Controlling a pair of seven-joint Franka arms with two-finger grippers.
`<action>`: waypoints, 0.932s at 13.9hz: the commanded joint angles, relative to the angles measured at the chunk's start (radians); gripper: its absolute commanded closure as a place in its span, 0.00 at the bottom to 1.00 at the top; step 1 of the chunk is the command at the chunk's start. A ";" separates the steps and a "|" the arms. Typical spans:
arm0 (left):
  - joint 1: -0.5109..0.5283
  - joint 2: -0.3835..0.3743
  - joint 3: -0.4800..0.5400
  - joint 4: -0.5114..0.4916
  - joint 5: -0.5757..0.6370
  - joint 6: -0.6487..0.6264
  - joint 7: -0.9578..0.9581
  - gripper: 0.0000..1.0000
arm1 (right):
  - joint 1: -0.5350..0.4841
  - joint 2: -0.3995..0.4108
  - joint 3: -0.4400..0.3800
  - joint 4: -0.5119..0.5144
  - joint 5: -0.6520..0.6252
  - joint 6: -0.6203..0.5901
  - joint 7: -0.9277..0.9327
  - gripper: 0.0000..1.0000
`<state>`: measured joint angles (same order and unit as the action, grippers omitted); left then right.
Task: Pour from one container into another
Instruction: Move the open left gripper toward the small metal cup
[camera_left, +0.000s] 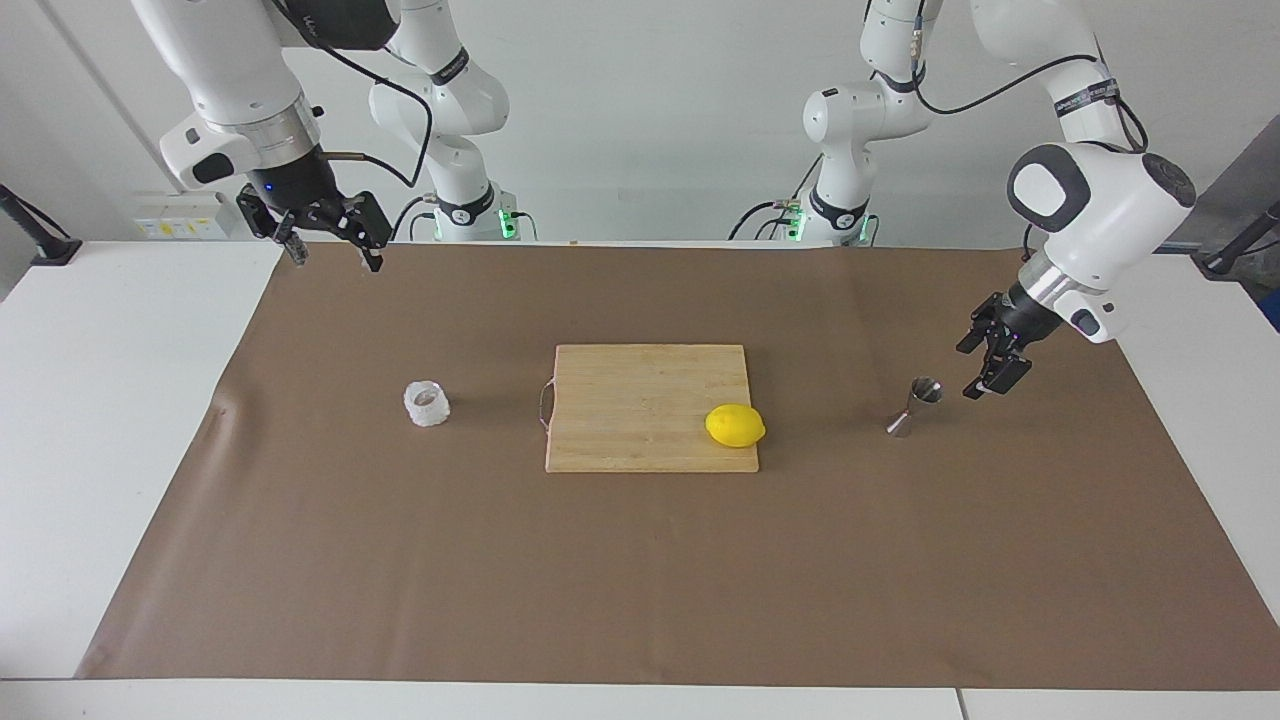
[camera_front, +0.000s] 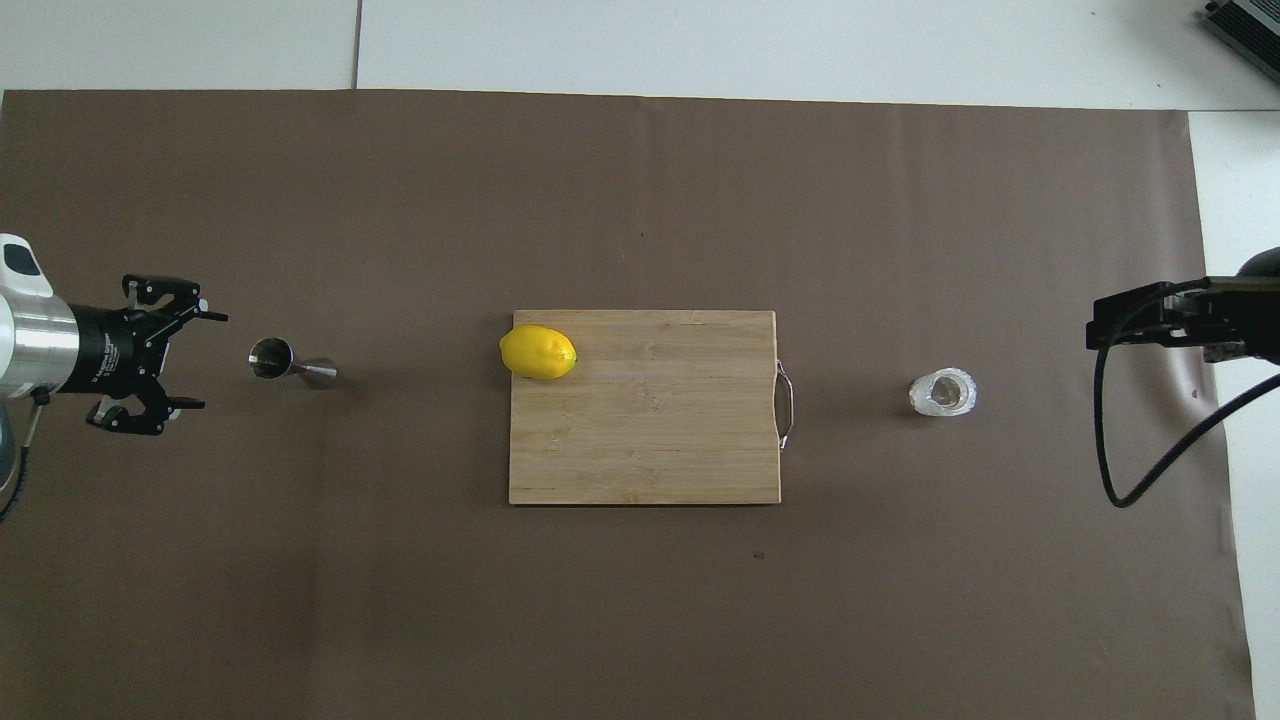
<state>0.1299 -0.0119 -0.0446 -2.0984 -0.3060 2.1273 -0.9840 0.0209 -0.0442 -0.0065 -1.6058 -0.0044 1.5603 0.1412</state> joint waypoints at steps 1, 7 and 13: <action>0.002 0.003 -0.006 -0.029 -0.024 0.070 -0.004 0.00 | -0.010 -0.010 0.000 -0.008 0.030 -0.011 -0.020 0.00; -0.050 -0.002 -0.006 -0.135 -0.054 0.195 -0.022 0.00 | -0.010 -0.010 0.000 -0.008 0.030 -0.011 -0.020 0.00; -0.061 0.012 -0.006 -0.112 -0.061 0.194 -0.081 0.00 | -0.010 -0.010 0.000 -0.008 0.030 -0.011 -0.020 0.00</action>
<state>0.0792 -0.0073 -0.0596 -2.2204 -0.3462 2.3062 -1.0524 0.0209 -0.0442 -0.0065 -1.6058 -0.0044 1.5603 0.1412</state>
